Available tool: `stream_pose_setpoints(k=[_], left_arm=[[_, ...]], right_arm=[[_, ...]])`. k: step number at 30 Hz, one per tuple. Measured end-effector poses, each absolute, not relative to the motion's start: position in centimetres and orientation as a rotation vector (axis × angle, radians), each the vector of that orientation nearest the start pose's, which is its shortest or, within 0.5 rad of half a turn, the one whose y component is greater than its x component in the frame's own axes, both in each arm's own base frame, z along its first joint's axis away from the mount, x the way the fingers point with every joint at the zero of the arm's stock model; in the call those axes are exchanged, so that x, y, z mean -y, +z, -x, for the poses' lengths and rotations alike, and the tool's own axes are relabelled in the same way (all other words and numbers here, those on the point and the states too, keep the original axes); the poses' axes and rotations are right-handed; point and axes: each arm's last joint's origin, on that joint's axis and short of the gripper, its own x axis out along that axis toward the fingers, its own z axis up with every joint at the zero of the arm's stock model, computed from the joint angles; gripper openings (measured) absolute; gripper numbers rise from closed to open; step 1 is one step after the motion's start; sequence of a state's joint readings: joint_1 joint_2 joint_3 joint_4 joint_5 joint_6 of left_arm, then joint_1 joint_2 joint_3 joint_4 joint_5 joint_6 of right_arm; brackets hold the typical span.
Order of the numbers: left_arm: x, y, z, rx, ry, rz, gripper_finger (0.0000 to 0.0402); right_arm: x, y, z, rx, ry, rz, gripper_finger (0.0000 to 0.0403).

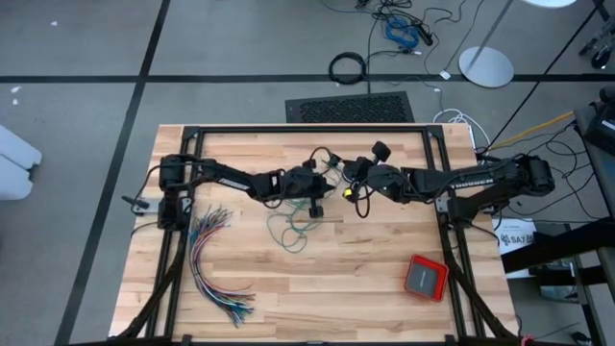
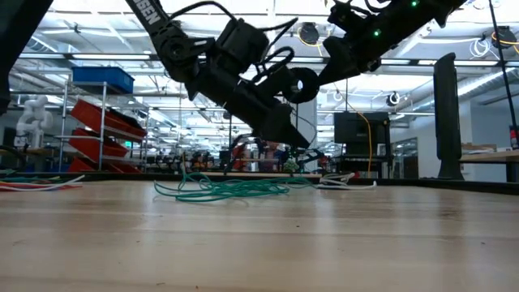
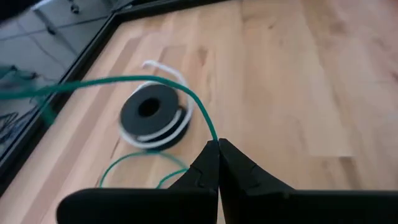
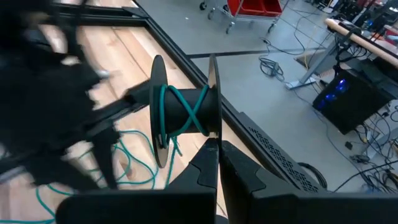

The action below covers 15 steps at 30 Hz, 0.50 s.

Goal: Coil cords
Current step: Coil the green wire onto the spool

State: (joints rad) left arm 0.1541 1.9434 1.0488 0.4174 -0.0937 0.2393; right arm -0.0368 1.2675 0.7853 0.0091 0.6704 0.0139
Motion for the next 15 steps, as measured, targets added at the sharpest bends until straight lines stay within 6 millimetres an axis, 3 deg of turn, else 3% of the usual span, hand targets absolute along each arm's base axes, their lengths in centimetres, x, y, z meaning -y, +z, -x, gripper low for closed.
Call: stream_pose_setpoints(k=[7,15], left_arm=[[-8.5,14.3,-39.3,-0.507,0.214,-0.163,0.0],[-9.5,10.8,-39.6,-0.546,0.196,-0.068,0.0]], right_arm=[[2.6,25.6,-26.7,-0.423,-0.68,0.132,0.0],[2.6,25.7,-26.8,-0.417,-0.678,0.125,0.0]])
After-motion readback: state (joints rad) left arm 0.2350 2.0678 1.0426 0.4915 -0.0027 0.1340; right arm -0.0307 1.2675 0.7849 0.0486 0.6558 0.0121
